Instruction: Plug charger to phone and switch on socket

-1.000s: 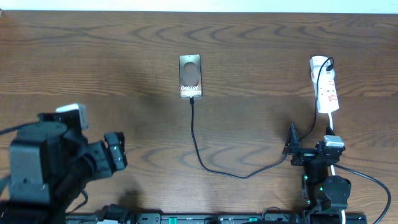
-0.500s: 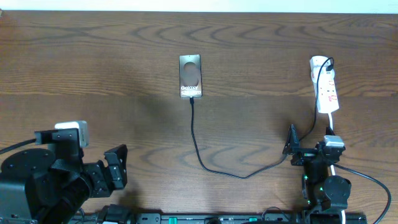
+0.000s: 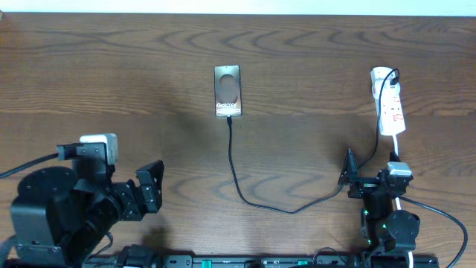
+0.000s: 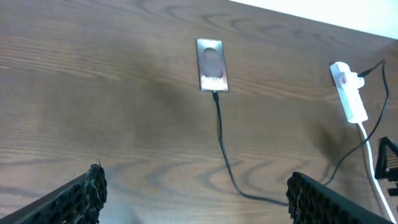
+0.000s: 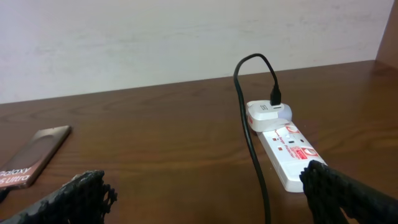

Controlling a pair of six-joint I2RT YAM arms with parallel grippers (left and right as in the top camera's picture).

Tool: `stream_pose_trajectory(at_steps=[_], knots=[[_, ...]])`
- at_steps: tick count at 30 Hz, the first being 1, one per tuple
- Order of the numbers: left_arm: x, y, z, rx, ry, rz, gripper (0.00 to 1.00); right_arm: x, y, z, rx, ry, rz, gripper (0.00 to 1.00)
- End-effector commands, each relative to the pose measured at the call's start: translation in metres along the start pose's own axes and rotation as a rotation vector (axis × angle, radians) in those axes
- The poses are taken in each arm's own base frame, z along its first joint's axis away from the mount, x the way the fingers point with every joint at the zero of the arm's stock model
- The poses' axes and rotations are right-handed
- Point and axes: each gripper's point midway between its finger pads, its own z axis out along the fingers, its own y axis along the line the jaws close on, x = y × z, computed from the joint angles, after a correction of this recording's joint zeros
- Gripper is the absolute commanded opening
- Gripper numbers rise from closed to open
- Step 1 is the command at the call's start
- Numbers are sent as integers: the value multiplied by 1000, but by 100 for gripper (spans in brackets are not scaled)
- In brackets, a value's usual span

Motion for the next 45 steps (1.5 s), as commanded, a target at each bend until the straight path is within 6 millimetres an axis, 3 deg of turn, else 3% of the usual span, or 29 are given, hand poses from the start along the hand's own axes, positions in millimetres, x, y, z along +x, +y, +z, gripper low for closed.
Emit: stream_pose_trajectory(at_steps=[1,12,20,22,25,33,45], knots=[[3,-2,3,28,-45,38,92,1,2,0,-9,1,-6,99],[4,3,27,52,-200,133,91,1,2,0,-9,1,-6,99],[18,10,50,68,-280,146,92,1,2,0,-9,1,-6,99],[22,12,53,69,-287,147,98,1,2,0,-9,1,-6,99],[23,13,58,74,-313,151,98,1,2,0,-9,1,-6,99],[22,14,67,89,-388,163,98,1,2,0,-9,1,-6,99],[5,11,71,128,-592,195,98,1,2,0,-9,1,-6,99]])
